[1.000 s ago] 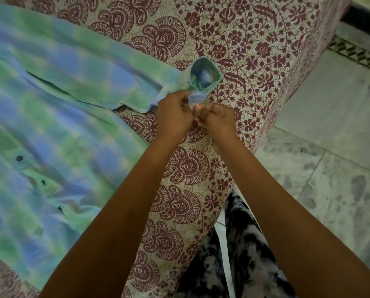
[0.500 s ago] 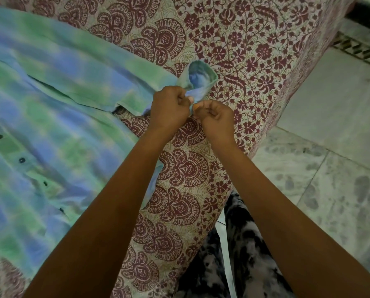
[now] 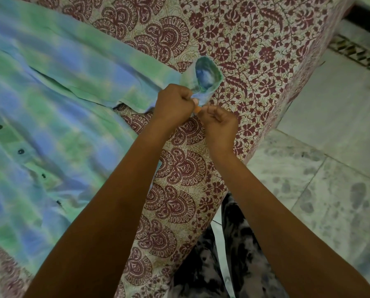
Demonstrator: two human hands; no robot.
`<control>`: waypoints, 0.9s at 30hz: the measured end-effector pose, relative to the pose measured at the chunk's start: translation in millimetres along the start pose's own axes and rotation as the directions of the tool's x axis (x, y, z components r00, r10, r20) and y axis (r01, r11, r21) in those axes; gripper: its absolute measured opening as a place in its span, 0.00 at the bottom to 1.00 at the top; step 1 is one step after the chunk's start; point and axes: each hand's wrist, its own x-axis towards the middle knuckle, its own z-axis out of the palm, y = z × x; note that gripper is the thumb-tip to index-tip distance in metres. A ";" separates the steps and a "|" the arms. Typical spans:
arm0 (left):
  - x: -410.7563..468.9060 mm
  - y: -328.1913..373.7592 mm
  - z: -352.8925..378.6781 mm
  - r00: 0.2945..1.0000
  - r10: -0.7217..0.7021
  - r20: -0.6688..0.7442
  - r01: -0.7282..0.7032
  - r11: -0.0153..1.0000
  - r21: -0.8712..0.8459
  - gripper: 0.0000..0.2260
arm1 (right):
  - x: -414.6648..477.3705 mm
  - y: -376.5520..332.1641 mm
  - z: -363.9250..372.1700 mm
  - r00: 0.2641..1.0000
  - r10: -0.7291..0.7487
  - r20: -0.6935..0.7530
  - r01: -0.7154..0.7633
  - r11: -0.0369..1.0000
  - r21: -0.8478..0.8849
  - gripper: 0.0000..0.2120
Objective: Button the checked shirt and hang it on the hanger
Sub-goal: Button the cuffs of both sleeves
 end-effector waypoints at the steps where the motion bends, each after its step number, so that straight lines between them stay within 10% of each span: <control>1: 0.2 -0.1 -1.6 1.000 -0.003 0.008 0.003 1.000 -0.021 0.07 | 0.1 -1.7 0.0 1.000 0.007 0.001 -0.007 1.000 0.023 0.03; 10: -5.3 2.8 0.8 0.989 -0.116 -0.092 0.096 0.976 -0.196 0.11 | -1.7 -13.2 3.3 0.974 -0.218 0.054 0.222 0.896 -0.385 0.03; 27: -1.4 -0.4 -1.6 0.991 -0.011 -0.131 0.000 0.996 -0.085 0.09 | 0.9 -27.6 7.5 0.994 -0.114 0.003 0.111 0.959 -0.261 0.06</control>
